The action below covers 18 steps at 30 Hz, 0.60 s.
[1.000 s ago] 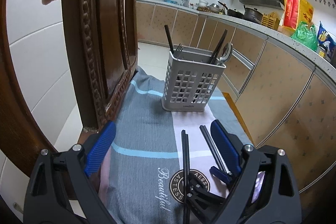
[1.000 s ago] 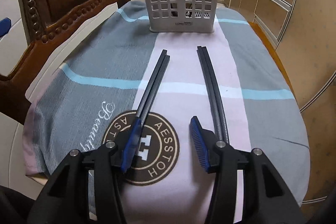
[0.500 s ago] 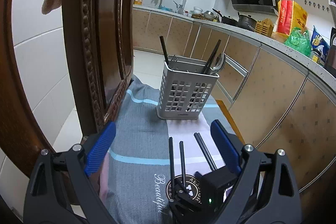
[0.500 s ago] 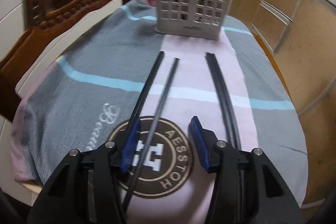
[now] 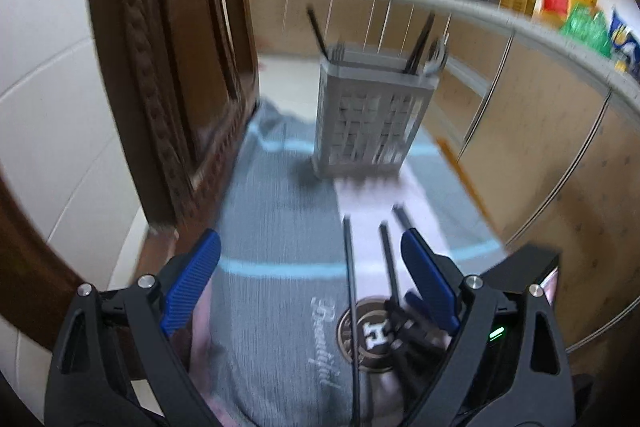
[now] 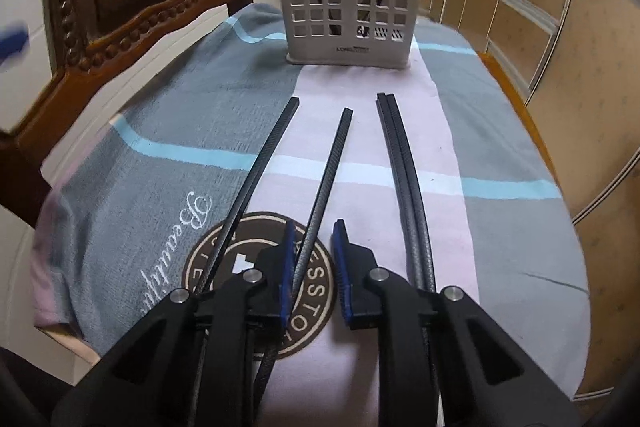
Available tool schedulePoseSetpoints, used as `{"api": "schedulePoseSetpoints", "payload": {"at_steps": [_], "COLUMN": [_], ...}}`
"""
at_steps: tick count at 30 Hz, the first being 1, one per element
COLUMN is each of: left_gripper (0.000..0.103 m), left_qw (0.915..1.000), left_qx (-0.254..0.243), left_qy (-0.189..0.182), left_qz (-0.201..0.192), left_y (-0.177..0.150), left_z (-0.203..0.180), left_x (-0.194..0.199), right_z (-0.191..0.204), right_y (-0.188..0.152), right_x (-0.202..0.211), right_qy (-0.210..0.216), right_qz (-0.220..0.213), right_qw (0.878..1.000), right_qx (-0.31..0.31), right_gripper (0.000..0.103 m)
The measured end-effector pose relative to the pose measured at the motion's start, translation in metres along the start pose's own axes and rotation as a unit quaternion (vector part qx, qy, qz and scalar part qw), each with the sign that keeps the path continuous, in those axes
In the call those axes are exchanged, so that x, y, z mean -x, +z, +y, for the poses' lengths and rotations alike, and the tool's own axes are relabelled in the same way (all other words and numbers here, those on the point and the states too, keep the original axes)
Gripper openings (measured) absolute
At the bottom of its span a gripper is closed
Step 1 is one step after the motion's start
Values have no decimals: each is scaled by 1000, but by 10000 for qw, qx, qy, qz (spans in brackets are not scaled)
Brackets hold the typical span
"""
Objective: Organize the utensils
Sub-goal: 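Grasp a black chopstick with the left gripper while the right holds its chopstick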
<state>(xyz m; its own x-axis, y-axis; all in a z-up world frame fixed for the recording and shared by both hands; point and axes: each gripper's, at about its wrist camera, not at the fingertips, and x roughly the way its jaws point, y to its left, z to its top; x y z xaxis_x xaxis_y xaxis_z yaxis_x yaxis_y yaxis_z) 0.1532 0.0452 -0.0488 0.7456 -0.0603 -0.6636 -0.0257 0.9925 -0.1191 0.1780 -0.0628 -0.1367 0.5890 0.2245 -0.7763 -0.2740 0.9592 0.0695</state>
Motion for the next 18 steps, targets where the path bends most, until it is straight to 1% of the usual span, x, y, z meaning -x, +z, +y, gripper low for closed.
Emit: {"api": "schedulePoseSetpoints", "payload": {"at_steps": [2, 3, 4, 6, 8, 12, 15, 17, 18], "left_gripper": [89, 86, 78, 71, 60, 59, 59, 59, 58], "left_qw": [9995, 9990, 9983, 9957, 9935, 9900, 9857, 9824, 9795], "left_qx": [-8, -61, -158, -389, -509, -662, -739, -851, -893], "left_qy": [65, 92, 112, 205, 231, 53, -58, 1, -27], "left_qz": [298, 428, 558, 817, 991, 1244, 1512, 1662, 1808], "left_y": [1, 1, 2, 4, 8, 14, 14, 14, 14], "left_z": [-2, -3, -6, -10, -14, -27, -36, -41, -43], "left_x": [-21, -30, -40, -64, -85, -114, -134, -145, -154], "right_z": [-3, -5, -6, -5, -4, -7, -13, -17, -19], "right_y": [5, 7, 11, 19, 25, 37, 44, 48, 51], "right_x": [-4, -6, -9, -14, -20, -31, -36, -39, -41], "right_qy": [89, 112, 130, 117, 80, 33, 61, 62, 49], "right_qz": [73, 107, 151, 190, 218, 254, 265, 249, 230], "right_qw": [9999, 9998, 9998, 9997, 9997, 9996, 9996, 9997, 9997], "right_qx": [-84, -101, -75, -22, 60, 84, 46, 47, 45], "right_gripper": [20, 20, 20, 20, 20, 20, 20, 20, 20]}}
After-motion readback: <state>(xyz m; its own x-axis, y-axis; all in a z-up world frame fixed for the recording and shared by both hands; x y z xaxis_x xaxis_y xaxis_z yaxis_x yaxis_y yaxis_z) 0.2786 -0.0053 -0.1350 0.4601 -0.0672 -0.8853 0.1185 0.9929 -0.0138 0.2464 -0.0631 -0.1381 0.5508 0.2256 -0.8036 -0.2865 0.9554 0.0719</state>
